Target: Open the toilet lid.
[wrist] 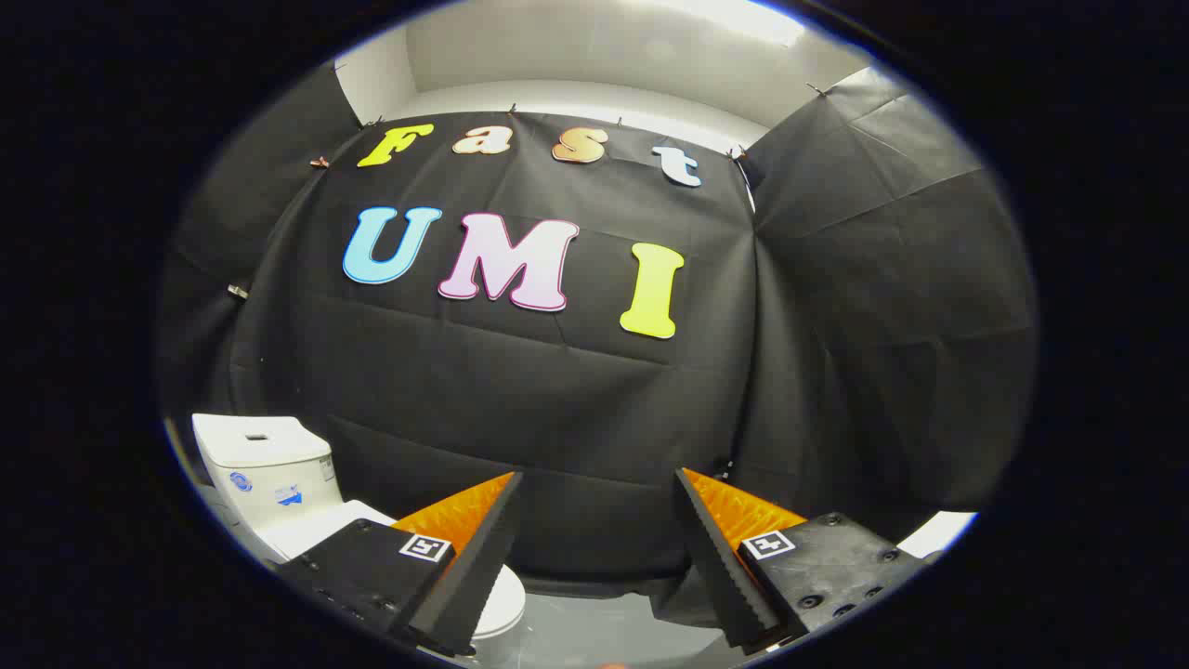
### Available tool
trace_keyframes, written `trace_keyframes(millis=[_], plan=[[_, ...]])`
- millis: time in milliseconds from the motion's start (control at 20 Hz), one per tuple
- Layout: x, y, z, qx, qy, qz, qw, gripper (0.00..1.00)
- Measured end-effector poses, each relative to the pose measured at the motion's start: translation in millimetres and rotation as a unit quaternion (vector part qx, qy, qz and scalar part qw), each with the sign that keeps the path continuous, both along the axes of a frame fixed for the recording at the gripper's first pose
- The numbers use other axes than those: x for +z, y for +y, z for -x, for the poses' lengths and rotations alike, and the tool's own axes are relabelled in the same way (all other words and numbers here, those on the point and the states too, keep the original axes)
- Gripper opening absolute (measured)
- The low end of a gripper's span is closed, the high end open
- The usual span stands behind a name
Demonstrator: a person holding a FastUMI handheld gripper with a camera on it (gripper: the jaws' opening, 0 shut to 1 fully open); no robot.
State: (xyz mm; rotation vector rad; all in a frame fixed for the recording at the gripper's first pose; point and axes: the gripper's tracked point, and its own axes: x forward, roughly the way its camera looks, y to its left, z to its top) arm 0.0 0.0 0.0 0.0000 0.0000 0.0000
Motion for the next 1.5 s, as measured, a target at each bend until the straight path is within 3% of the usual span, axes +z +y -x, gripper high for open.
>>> trace_keyframes(millis=[450,1000,1300,1500], plan=[[1,-11,0,-0.01,-0.001,-0.012,1.0,0.97],[-6,-8,-1,0.005,0.013,-0.014,1.0,0.98],[-6,0,-2,0.023,0.013,-0.021,0.999,0.98],[-13,17,-8,0.057,0.026,-0.018,0.998,0.98]])
